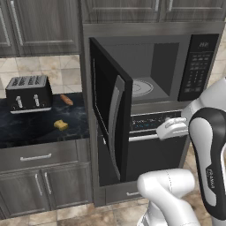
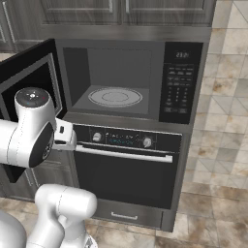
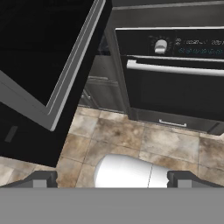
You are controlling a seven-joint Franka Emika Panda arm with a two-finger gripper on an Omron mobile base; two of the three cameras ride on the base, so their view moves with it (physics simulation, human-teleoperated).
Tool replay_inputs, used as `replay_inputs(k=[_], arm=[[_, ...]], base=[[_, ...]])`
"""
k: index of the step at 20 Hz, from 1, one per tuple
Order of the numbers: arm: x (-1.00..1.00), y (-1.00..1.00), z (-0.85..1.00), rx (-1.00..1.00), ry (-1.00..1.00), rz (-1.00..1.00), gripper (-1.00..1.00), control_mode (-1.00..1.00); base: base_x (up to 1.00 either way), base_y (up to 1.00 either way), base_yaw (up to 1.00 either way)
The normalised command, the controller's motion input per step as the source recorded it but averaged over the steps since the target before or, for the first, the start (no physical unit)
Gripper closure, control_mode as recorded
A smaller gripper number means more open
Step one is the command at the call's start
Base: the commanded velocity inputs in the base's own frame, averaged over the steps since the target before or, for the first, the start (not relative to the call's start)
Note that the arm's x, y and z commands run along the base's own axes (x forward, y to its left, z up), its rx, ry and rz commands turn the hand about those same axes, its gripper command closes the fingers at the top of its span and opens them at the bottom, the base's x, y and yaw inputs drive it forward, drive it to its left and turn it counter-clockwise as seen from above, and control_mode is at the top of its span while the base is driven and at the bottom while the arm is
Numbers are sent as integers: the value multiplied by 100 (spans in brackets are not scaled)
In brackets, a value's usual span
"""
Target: Place the sponge inside the microwave to prepare for sanitizing.
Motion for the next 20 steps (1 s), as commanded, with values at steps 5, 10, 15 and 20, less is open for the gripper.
replay_inputs(k=[5, 10, 15, 20], arm=[[0, 0, 0, 0, 0, 0, -100, 100], [0, 0, 0, 0, 0, 0, -100, 100], [0, 0, 0, 0, 0, 0, -100, 100], [0, 0, 0, 0, 0, 0, -100, 100]], base=[[0, 0, 0], [0, 0, 0], [0, 0, 0], [-40, 1, -1]])
